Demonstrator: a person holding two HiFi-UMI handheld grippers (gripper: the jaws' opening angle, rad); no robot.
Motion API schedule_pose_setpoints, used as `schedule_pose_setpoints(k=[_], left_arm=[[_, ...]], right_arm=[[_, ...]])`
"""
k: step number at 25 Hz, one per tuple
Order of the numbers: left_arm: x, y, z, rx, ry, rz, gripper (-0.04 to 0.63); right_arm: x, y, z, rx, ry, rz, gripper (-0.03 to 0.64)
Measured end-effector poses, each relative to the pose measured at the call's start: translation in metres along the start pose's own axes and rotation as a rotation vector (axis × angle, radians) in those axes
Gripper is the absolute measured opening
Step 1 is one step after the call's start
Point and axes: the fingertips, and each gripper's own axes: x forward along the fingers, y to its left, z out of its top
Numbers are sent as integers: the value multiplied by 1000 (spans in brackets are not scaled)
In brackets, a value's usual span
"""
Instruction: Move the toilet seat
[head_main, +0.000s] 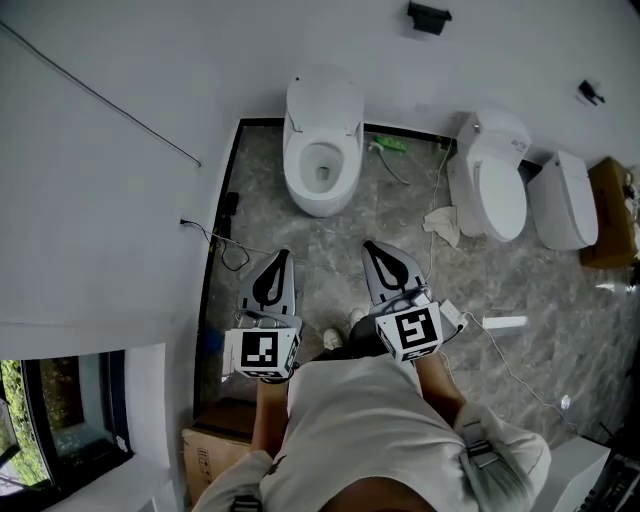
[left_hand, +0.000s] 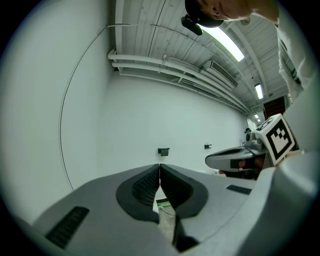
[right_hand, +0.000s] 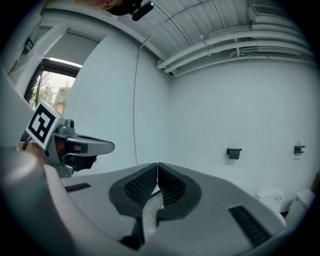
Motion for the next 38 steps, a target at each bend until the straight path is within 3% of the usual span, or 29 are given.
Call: schedule_pose_setpoints(k=[38], left_arm=[[202, 48, 4, 5, 39, 79, 23]], right_arm=[[163, -146, 3, 16, -21, 85, 21]])
